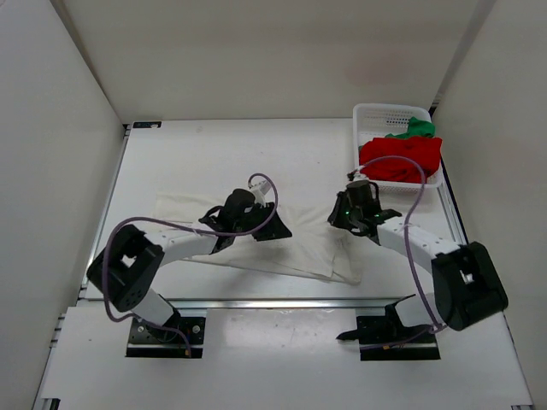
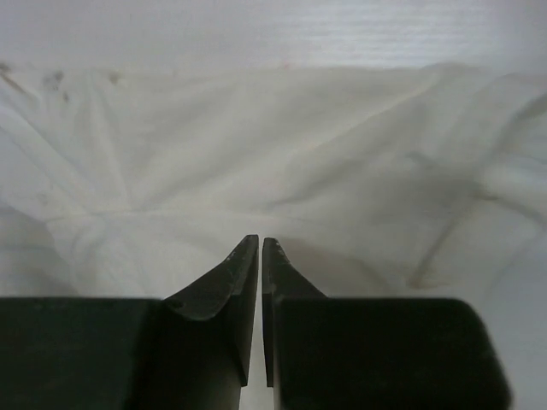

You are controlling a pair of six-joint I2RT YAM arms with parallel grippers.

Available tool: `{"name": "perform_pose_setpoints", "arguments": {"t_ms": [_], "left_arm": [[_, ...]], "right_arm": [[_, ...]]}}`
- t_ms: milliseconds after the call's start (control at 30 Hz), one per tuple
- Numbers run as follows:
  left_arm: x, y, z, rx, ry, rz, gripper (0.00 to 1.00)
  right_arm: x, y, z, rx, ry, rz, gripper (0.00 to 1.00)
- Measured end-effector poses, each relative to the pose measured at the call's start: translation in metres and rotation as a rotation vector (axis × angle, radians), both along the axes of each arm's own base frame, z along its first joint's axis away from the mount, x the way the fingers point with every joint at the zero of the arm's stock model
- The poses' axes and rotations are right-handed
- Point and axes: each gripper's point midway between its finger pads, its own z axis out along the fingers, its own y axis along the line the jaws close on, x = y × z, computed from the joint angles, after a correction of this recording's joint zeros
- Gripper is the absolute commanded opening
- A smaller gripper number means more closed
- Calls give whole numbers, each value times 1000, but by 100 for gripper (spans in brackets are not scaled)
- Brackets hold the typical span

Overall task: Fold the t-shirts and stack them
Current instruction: Rotate the tshirt 80 degrees

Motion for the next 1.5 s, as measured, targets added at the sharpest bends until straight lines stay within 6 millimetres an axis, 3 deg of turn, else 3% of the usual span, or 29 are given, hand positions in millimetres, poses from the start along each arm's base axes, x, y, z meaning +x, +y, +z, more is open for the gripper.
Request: {"name": "perform_pose_setpoints", "arguments": {"t_ms": [100, 167, 367, 467, 600, 667, 700, 733, 833, 900, 967, 1000, 1067, 1133, 1200, 1267, 1367, 1433, 1500], "left_arm": [[6, 9, 24, -27, -65, 13, 40], [10, 22, 29, -30, -86, 35, 40], [9, 65, 6, 17, -35, 112, 40], [11, 82, 1, 30, -6, 142, 40], [19, 100, 9, 30, -12, 182, 40], [21, 109, 12, 38, -16, 203, 40], [21, 113, 13, 44, -17, 211, 40], [22, 118, 13, 51, -16, 221, 40], [20, 130, 14, 70, -14, 239, 40], [18, 139, 12, 80, -15, 255, 40], [13, 150, 7, 94, -2, 275, 40], [11, 155, 5, 102, 4, 286, 40], [10, 166, 1, 117, 16, 309, 41], [11, 176, 1, 126, 17, 333, 42], [13, 184, 4, 132, 6, 346, 43], [13, 185, 7, 138, 0, 334, 42], [11, 181, 10, 140, -6, 293, 39], [9, 181, 9, 137, -4, 277, 38], [7, 181, 9, 137, -5, 265, 39]], "right_arm": [[-12, 28, -31, -31, 114, 91, 0], [-14, 42, -48, -52, 178, 133, 0], [39, 73, -50, -13, 202, 176, 0], [95, 88, -47, 11, 217, 191, 0], [222, 118, -47, 48, 135, 213, 2], [272, 129, -34, 103, 41, 223, 1], [284, 127, -31, 124, 5, 218, 2], [282, 121, -33, 137, 27, 209, 5], [279, 103, -12, 127, 38, 198, 16], [287, 93, 25, 106, -7, 199, 24], [294, 94, 82, 85, -108, 217, 28], [294, 98, 111, 77, -166, 232, 28], [273, 112, 163, 59, -235, 274, 24], [243, 134, 198, 33, -268, 324, 14], [210, 168, 216, 2, -286, 384, 12], [172, 206, 211, -40, -262, 458, 7], [120, 245, 165, -153, -153, 553, 4], [95, 248, 127, -238, -61, 586, 3], [73, 233, 89, -331, 25, 591, 4]]}}
